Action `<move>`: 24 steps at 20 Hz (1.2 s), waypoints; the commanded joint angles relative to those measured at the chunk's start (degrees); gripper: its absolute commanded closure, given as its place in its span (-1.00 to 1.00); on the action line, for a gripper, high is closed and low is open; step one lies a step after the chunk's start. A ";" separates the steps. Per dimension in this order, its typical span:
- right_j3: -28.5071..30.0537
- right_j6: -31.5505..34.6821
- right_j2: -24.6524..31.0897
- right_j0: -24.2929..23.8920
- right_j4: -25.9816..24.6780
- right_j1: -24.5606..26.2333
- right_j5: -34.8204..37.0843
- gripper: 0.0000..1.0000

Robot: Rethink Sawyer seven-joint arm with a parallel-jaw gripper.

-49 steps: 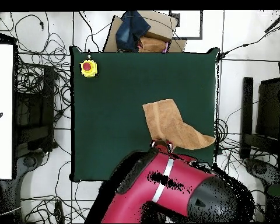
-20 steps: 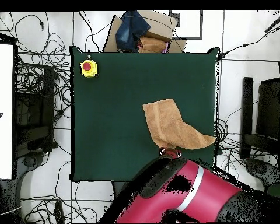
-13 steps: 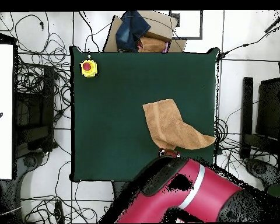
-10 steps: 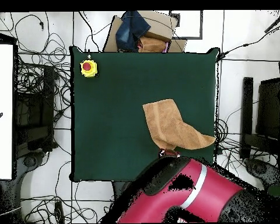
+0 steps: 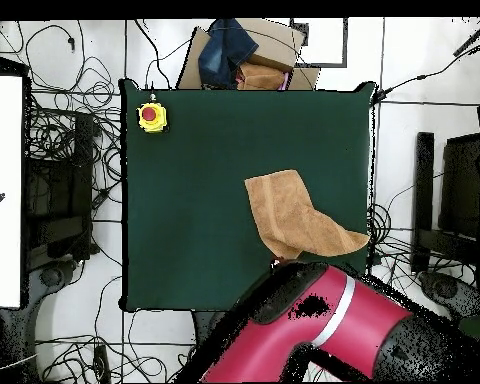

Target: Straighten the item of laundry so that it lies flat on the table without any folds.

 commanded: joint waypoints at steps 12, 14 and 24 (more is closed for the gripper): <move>-6.77 10.34 6.61 1.15 0.69 4.77 -7.29 -1.00; -6.64 10.45 6.78 0.95 0.59 4.62 -7.32 -1.00; -6.82 10.41 7.20 0.23 0.08 4.28 -7.21 -1.00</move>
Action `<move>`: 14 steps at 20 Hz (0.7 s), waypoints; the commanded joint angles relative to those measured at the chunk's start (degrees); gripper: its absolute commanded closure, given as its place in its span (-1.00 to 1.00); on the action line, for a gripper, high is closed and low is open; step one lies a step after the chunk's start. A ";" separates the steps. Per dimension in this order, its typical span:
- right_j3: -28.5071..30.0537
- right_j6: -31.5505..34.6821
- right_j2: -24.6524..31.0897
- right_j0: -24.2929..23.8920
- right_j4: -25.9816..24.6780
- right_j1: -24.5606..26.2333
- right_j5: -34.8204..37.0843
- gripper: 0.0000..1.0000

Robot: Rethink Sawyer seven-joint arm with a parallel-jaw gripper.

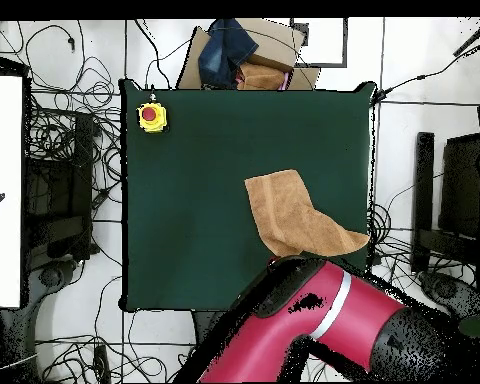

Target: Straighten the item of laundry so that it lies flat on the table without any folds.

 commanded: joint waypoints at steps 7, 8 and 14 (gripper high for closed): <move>-6.90 9.82 7.04 0.06 -0.33 2.36 -4.02 -1.00; -6.88 9.85 7.03 0.03 -0.29 2.32 -3.99 -1.00; -7.15 9.67 6.87 -0.16 -0.44 2.44 -3.94 -1.00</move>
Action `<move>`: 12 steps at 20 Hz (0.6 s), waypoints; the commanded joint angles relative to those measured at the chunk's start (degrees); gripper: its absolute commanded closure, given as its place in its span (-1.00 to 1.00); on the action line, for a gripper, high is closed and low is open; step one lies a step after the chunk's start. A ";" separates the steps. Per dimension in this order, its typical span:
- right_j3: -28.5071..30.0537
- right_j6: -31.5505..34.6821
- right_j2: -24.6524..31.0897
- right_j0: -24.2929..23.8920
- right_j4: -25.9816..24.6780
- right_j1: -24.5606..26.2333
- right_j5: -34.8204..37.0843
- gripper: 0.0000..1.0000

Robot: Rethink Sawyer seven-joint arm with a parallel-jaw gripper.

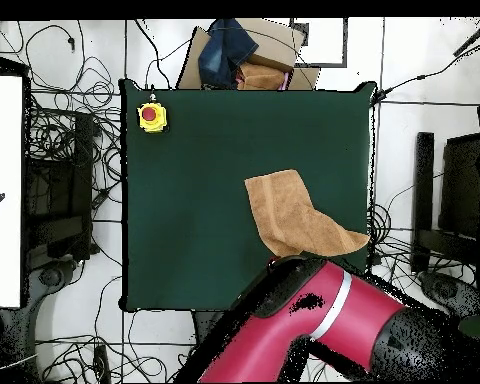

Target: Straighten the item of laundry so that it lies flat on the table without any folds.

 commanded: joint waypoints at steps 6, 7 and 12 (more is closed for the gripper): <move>-7.58 9.55 6.38 0.29 -0.27 2.91 -4.71 -1.00; -7.61 9.45 6.17 0.53 -0.10 2.79 -4.41 -1.00; -7.55 9.67 6.21 0.27 -0.31 2.93 -5.16 -1.00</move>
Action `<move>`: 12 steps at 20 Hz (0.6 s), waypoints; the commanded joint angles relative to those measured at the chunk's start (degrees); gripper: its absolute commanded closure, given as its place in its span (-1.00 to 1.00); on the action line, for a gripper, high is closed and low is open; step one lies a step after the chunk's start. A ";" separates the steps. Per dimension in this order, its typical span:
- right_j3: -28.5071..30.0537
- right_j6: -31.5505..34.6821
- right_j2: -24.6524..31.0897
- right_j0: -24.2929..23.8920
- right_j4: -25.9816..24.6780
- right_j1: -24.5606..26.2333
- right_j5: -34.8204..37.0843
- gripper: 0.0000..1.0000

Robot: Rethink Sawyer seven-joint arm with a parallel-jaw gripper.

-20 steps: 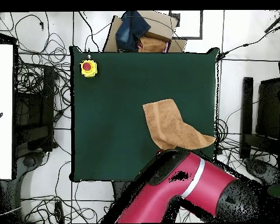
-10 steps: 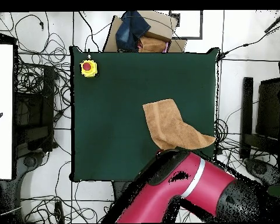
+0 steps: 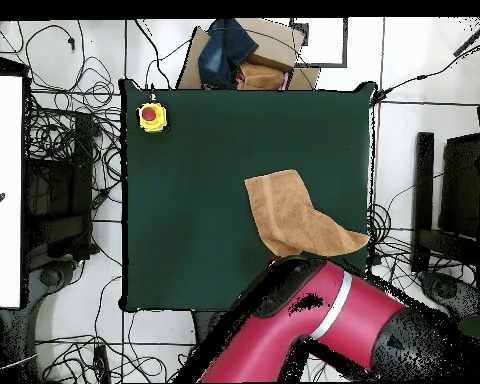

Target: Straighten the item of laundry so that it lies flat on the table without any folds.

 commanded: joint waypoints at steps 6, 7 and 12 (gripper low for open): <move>-7.53 9.77 5.95 0.59 0.31 2.87 -5.36 -1.00; -7.52 9.82 5.96 0.57 0.33 2.89 -5.44 -1.00; -7.50 9.82 5.56 0.95 0.64 2.97 -5.89 1.00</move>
